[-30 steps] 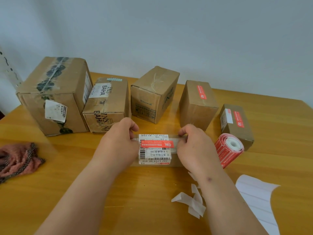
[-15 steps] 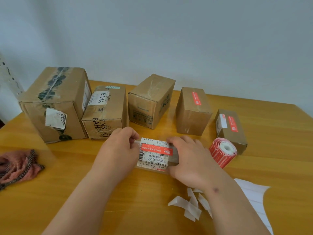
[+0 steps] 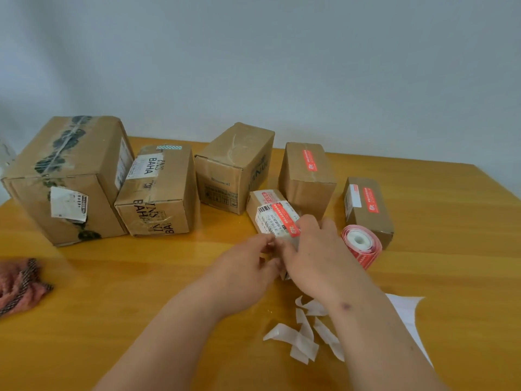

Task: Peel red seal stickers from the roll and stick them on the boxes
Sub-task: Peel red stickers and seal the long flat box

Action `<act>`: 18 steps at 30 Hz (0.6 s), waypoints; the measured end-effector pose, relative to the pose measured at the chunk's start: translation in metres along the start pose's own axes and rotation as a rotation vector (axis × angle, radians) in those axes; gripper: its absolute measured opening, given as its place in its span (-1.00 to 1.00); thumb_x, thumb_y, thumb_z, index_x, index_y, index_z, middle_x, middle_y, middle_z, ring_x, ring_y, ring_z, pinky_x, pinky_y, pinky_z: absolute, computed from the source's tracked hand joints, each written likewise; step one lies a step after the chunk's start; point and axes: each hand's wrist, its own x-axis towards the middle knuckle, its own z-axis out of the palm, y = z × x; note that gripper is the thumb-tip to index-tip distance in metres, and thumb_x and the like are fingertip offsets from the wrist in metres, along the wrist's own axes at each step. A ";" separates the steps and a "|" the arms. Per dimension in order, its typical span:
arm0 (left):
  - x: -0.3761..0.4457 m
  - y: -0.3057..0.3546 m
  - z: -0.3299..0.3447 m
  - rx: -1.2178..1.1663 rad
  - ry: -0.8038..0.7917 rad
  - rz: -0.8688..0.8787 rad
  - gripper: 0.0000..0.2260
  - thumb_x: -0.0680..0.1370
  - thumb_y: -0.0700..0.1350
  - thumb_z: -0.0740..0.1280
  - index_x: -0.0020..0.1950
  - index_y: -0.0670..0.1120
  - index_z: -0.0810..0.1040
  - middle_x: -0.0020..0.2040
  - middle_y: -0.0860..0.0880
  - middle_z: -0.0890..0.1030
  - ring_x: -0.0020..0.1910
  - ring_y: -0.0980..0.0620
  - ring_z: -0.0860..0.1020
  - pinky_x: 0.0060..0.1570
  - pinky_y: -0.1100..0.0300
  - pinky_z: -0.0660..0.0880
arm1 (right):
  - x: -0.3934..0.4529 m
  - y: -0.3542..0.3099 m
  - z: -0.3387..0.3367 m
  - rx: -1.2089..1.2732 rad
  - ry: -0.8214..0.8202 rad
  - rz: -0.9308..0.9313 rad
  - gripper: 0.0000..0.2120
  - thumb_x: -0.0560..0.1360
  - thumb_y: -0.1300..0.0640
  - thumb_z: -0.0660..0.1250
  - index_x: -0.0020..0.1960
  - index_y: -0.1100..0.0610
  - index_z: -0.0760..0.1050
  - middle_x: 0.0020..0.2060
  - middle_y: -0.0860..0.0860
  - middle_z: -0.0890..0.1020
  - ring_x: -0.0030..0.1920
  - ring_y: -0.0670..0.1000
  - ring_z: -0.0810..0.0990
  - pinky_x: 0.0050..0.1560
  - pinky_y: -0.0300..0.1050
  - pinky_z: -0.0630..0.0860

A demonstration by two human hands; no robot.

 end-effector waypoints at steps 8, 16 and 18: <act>0.026 0.006 0.018 0.122 0.006 -0.010 -0.38 0.61 -0.04 0.27 0.58 0.15 0.02 0.49 0.12 0.34 0.38 0.08 0.40 0.25 0.24 0.38 | 0.001 0.008 -0.011 -0.044 -0.102 -0.108 -0.61 0.61 0.02 0.14 0.42 0.05 0.29 0.34 0.02 0.35 0.22 0.02 0.42 0.08 -0.17 0.43; 0.041 0.003 0.030 0.208 0.095 -0.001 -0.43 0.62 -0.08 0.22 0.58 0.10 0.06 0.56 0.07 0.16 0.52 -0.01 0.16 0.47 -0.06 0.21 | -0.026 0.026 -0.061 0.078 -0.032 -0.166 -0.71 0.60 -0.01 0.16 0.32 -0.14 0.40 0.19 -0.15 0.53 0.12 -0.14 0.51 0.08 -0.17 0.51; 0.030 0.010 0.031 0.157 0.203 -0.004 -0.48 0.61 -0.07 0.24 0.53 0.12 0.17 0.48 0.07 0.27 0.44 0.01 0.28 0.40 -0.03 0.33 | -0.039 0.038 -0.080 0.050 -0.003 -0.154 -0.80 0.59 -0.06 0.17 0.19 -0.16 0.44 0.00 -0.23 0.54 -0.03 -0.21 0.51 -0.11 -0.25 0.46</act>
